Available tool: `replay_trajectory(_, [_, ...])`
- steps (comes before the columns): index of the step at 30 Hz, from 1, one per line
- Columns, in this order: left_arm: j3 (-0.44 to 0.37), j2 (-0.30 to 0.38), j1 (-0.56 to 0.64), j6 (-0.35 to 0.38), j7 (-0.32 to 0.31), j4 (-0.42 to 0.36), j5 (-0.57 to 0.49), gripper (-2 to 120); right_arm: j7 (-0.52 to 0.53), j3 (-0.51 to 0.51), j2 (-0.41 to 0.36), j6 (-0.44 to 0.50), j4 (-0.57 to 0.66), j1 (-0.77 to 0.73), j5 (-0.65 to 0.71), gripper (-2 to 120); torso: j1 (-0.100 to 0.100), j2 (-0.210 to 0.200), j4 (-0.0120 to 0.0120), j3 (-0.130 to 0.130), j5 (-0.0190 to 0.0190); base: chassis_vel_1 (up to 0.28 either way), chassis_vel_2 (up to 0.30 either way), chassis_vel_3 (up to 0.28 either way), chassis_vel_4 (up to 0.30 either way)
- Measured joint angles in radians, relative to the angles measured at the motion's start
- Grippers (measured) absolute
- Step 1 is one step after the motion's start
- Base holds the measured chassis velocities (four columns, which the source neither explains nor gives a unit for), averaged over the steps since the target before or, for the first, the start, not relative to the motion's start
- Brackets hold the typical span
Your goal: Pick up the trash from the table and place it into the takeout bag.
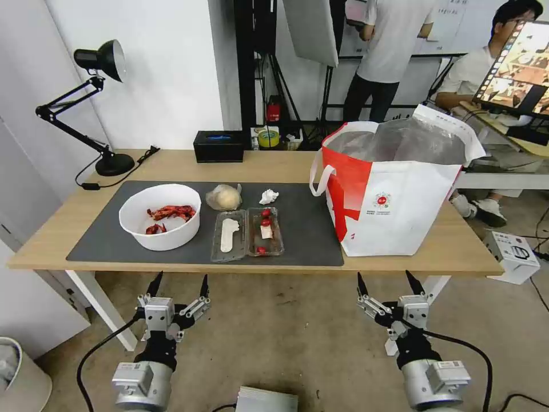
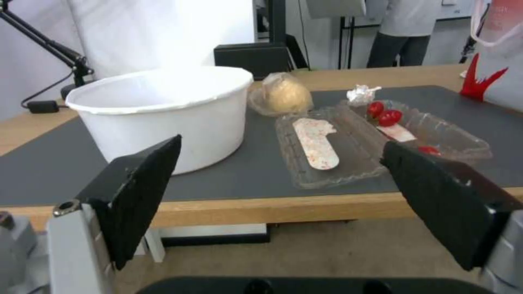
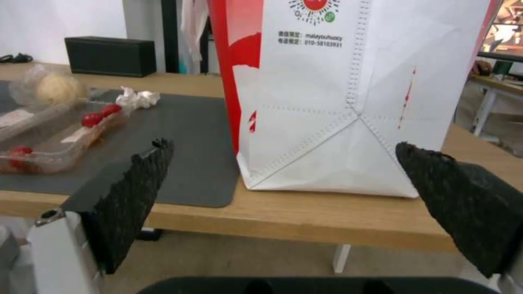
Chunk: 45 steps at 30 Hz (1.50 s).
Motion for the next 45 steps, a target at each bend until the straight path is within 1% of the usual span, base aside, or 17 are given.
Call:
replay_trajectory(5, [-0.004,0.002,-0.001,0.006,-0.002,-0.002,-0.011,100,0.002,0.001,-0.004,-0.002,0.0,0.002,0.003,100,0.0,0.0,0.0,0.0,-0.0001,0.0,0.0,0.0,0.0])
replay_trajectory(7, [-0.028,0.019,-0.01,0.042,-0.024,-0.029,-0.068,100,0.022,0.01,-0.04,-0.029,0.007,0.014,0.029,100,0.0,0.0,-0.0002,0.0,0.0002,0.0,0.0,0.0,0.0])
replay_trajectory(8, [-0.028,0.019,-0.01,0.042,-0.024,-0.029,-0.068,100,0.022,0.01,-0.04,-0.029,0.007,0.014,0.029,100,0.0,0.0,-0.0002,0.0,0.0002,0.0,0.0,0.0,0.0])
replay_trajectory(11, [-0.076,0.053,-0.028,0.114,-0.068,-0.083,-0.185,100,0.086,0.041,-0.148,-0.11,0.035,0.057,0.107,100,0.0,0.0,0.0,0.0,0.0003,0.0,0.0,0.0,0.0])
replay_trajectory(12, [-0.076,0.053,-0.028,0.114,-0.068,-0.083,-0.185,100,0.086,0.041,-0.148,-0.11,0.035,0.057,0.107,100,0.0,0.0,0.0,0.0,0.0003,0.0,0.0,0.0,0.0])
replay_trajectory(15, [-0.122,0.086,-0.045,0.186,-0.111,-0.134,-0.299,100,0.157,0.075,-0.263,-0.199,0.063,0.102,0.192,100,0.0,0.0,0.0001,0.0,0.0002,0.0,0.0,0.0,0.0])
replay_trajectory(16, [-0.122,0.086,-0.045,0.186,-0.111,-0.134,-0.299,100,0.157,0.075,-0.263,-0.199,0.063,0.102,0.192,100,0.0,0.0,0.0001,0.0,0.0002,0.0,0.0,0.0,0.0])
replay_trajectory(19, [-0.17,0.12,-0.063,0.256,-0.154,-0.188,-0.413,100,0.227,0.108,-0.379,-0.288,0.093,0.148,0.276,100,0.0,0.0,0.0001,0.0,0.0002,0.0,0.0,0.0,0.0])
replay_trajectory(20, [-0.17,0.12,-0.063,0.256,-0.154,-0.188,-0.413,100,0.227,0.108,-0.379,-0.288,0.093,0.148,0.276,100,0.0,0.0,0.0001,0.0,0.0002,0.0,0.0,0.0,0.0])
replay_trajectory(21, [-0.177,0.125,-0.066,0.269,-0.161,-0.196,-0.433,100,0.249,0.118,-0.419,-0.31,0.1,0.164,0.31,100,0.0,0.0,-0.0002,0.0,0.0003,0.0,0.0,0.0,0.0])
replay_trajectory(23, [-0.181,0.127,-0.067,0.275,-0.164,-0.2,-0.442,100,0.266,0.126,-0.455,-0.312,0.101,0.184,0.354,100,0.0,0.0,0.0004,0.0,0.0,0.0,0.0,0.0,0.0])
replay_trajectory(26, [-0.181,0.128,-0.067,0.276,-0.164,-0.2,-0.443,100,0.268,0.129,-0.461,-0.311,0.1,0.187,0.364,100,0.0,0.0,0.0,0.0,0.0,0.0,0.0,0.0,0.0])
replay_trajectory(28, [-0.18,0.142,-0.058,0.267,-0.113,-0.198,-0.512,100,0.268,0.129,-0.459,-0.308,0.098,0.187,0.366,100,0.0,0.0,-0.0001,0.0,0.0002,0.0,0.0,0.0,0.0])
replay_trajectory(32, [-0.17,0.156,-0.059,0.26,-0.081,-0.185,-0.545,100,0.267,0.129,-0.455,-0.303,0.094,0.187,0.366,100,0.0,0.0,0.0,0.0,0.0001,0.0,0.0,0.0,0.0])
replay_trajectory(37, [-0.155,0.177,-0.072,0.258,-0.074,-0.158,-0.572,100,0.264,0.126,-0.452,-0.298,0.086,0.192,0.366,100,0.0,0.0,-0.0001,0.0,0.0,0.0,0.0,0.0,0.0])
replay_trajectory(44, [-0.143,0.22,-0.122,0.264,-0.081,-0.107,-0.723,100,0.255,0.104,-0.469,-0.292,0.054,0.23,0.375,100,0.0,0.0,0.0001,0.0,0.0,0.0,0.0,0.0,0.0])
replay_trajectory(45, [-0.143,0.22,-0.122,0.264,-0.081,-0.107,-0.723,100,0.255,0.104,-0.469,-0.292,0.054,0.23,0.375,100,0.0,0.0,0.0001,0.0,0.0,0.0,0.0,0.0,0.0])
